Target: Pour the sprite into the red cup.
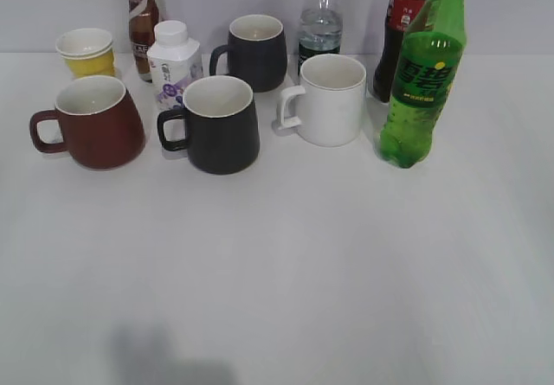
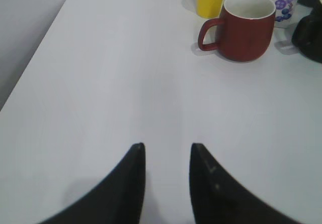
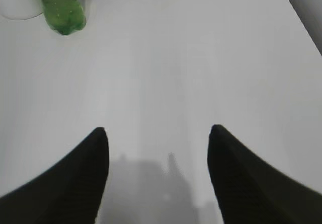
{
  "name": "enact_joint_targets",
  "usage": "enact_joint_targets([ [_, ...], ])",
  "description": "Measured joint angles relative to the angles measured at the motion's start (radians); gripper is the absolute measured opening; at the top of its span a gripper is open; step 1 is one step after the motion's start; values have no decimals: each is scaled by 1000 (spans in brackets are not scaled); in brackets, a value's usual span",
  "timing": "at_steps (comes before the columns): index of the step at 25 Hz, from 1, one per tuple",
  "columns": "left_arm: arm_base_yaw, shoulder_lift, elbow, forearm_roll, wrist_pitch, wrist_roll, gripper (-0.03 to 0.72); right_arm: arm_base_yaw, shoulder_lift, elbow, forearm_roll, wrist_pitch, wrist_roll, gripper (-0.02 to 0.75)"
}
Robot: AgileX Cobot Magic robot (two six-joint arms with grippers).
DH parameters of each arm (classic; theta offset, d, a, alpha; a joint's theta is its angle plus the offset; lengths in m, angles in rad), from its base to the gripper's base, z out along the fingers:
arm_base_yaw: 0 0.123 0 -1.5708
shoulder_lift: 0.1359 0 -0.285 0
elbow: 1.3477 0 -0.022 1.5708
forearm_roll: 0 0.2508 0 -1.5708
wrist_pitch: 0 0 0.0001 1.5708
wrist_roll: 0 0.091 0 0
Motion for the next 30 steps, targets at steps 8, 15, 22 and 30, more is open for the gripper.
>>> enact_joint_targets([
  [8,0,0,0,0,0,0,239,0,0,0,0,0,0,462],
  [15,0,0,0,0,0,0,239,0,0,0,0,0,0,461],
  [22,0,0,0,0,0,0,239,0,0,0,0,1,-1,461],
  [30,0,0,0,0,0,0,239,0,0,0,0,0,-1,461],
])
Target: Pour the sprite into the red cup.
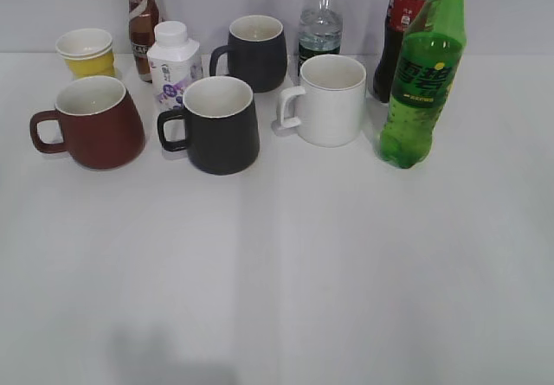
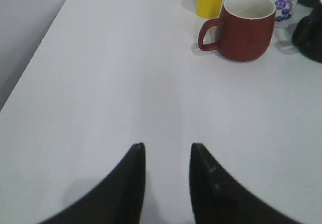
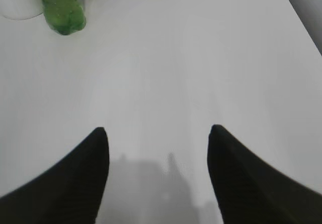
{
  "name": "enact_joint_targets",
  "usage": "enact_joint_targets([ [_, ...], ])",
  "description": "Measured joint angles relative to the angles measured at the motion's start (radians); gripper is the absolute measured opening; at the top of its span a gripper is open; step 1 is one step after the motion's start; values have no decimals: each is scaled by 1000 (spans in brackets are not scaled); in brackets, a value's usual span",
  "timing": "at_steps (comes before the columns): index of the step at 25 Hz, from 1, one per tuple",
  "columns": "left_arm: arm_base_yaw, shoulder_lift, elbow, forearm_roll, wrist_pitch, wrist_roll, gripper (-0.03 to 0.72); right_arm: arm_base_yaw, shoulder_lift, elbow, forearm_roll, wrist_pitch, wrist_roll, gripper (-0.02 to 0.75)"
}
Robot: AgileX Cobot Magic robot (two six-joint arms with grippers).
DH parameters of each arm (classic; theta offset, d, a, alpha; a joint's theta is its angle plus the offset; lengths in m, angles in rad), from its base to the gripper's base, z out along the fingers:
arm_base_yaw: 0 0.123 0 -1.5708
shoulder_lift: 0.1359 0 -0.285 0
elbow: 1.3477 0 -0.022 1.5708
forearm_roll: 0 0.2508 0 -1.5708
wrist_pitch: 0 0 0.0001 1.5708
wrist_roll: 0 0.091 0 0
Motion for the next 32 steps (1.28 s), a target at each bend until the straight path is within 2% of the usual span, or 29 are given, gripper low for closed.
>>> enact_joint_targets([
  [15,-9,0,-14,-21,-43,0,239,0,0,-10,14,-18,2,461],
  [17,-22,1,-20,-23,-154,0,239,0,17,-29,48,-96,3,461],
  [22,-34,89,22,-16,-442,0,239,0,150,-20,94,-417,4,461],
  [28,-34,329,179,-18,-788,0,239,14,402,10,100,-678,5,461],
  [32,-34,549,228,-16,-1036,0,239,47,563,11,80,-826,5,461],
])
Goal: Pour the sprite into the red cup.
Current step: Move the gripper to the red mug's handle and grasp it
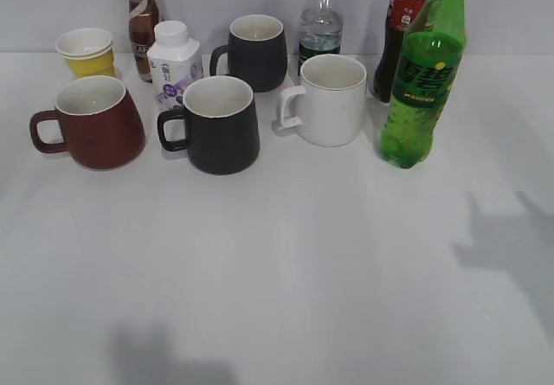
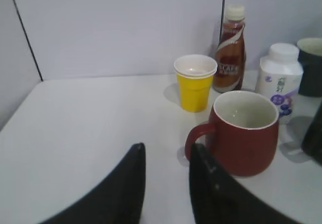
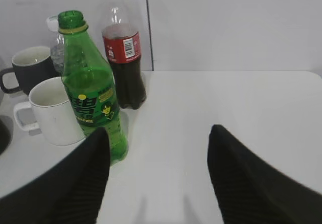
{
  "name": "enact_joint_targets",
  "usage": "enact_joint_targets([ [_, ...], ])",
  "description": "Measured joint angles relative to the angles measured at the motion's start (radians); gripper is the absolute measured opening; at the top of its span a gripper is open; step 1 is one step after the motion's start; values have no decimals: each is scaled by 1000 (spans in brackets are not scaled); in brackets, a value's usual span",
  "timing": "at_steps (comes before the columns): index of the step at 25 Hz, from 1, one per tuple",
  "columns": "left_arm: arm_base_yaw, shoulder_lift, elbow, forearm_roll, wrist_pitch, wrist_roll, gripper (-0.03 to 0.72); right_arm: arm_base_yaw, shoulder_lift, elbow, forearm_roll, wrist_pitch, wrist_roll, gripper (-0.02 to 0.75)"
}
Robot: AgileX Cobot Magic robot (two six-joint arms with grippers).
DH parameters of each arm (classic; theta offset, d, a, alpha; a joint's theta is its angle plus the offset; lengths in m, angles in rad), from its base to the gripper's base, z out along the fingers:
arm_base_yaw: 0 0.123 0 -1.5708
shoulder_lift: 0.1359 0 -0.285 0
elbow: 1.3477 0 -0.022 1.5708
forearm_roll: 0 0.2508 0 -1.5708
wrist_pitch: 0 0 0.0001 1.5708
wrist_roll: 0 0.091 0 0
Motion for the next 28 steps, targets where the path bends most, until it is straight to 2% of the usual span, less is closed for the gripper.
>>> enact_joint_targets([
  [8,0,562,5,9,-461,0,241,31,303,1,-18,-200,0,460],
  [13,0,918,5,38,-817,0,246,31,373,2,-25,-291,0,460],
  [18,-1,1160,4,90,-1094,-8,311,31,387,2,-25,-304,0,460],
  [23,-1,1238,-7,98,-1156,-12,340,31,387,2,-25,-304,0,461],
  [28,-1,1260,-90,104,-1124,-12,341,31,387,2,-26,-304,0,461],
])
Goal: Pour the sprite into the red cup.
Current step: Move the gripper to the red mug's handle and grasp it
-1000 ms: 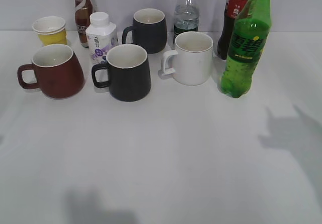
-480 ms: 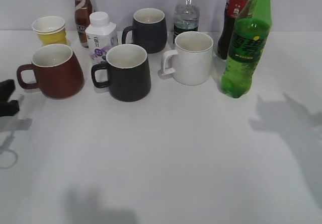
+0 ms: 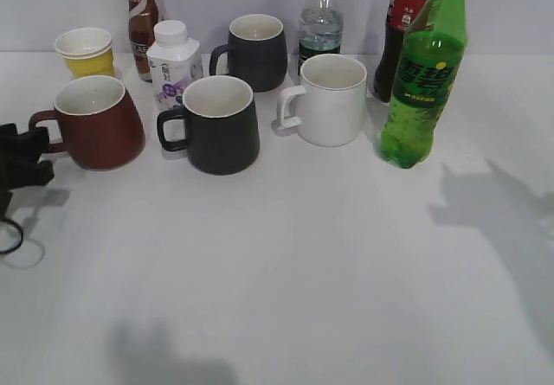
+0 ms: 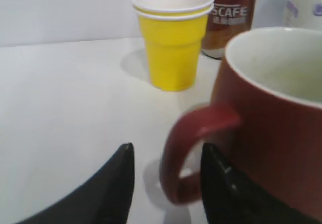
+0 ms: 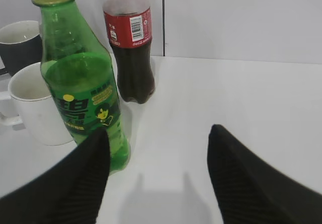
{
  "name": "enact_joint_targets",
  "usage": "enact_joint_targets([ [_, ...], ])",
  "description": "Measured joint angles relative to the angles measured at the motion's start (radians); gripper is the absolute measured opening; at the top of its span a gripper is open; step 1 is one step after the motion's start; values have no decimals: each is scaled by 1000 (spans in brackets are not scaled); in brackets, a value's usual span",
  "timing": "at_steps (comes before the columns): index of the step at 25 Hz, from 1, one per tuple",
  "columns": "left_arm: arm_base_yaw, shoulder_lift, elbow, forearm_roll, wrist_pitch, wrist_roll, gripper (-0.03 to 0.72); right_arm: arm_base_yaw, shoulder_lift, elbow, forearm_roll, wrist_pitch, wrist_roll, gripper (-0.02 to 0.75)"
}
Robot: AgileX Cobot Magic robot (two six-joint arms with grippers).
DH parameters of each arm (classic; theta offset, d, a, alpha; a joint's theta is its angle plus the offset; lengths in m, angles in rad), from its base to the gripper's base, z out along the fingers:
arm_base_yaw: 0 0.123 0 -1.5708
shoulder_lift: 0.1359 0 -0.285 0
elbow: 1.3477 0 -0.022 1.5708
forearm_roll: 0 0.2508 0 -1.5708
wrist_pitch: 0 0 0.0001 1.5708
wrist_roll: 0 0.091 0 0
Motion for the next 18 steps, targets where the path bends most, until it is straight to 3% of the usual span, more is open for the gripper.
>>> enact_joint_targets([
  [10,0,124,-202,29,84,0,330,0,0,0,-2,-1,0,460],
  [15,0,177,-288,127,89,0,223,0,0,0,-2,-1,0,460],
  [18,0,188,-309,149,97,2,116,0,0,0,-9,-1,0,460],
])
